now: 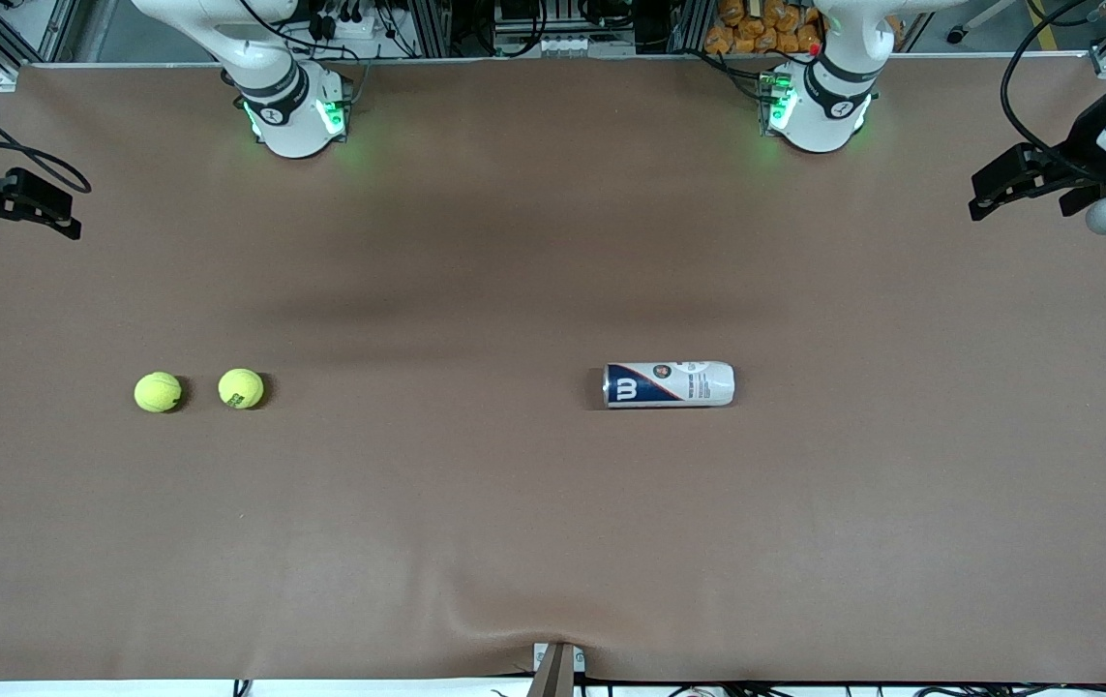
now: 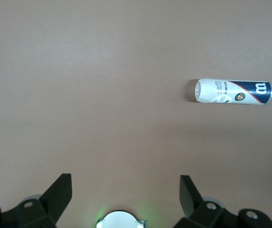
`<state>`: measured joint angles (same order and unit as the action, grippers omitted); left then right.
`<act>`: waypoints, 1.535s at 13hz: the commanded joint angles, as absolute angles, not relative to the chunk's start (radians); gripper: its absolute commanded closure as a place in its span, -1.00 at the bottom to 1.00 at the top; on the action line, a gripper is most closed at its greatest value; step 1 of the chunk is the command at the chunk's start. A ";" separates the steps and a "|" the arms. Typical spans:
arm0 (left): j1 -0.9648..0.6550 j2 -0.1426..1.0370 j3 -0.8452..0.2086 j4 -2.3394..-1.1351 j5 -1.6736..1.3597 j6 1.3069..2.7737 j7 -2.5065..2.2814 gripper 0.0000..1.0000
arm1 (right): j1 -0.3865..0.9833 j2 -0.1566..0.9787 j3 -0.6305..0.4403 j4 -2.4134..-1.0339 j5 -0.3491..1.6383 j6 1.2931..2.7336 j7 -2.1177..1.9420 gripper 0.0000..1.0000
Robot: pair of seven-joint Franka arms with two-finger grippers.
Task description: Insert tennis ball vertically with right arm
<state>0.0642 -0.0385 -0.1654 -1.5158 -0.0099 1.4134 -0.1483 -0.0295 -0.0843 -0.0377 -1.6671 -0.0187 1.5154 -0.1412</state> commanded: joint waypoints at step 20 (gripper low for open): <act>-0.155 0.118 -0.190 -1.502 0.156 1.472 -0.149 -1.00 | -0.028 0.093 -0.037 -1.608 -0.023 1.511 -0.138 -1.00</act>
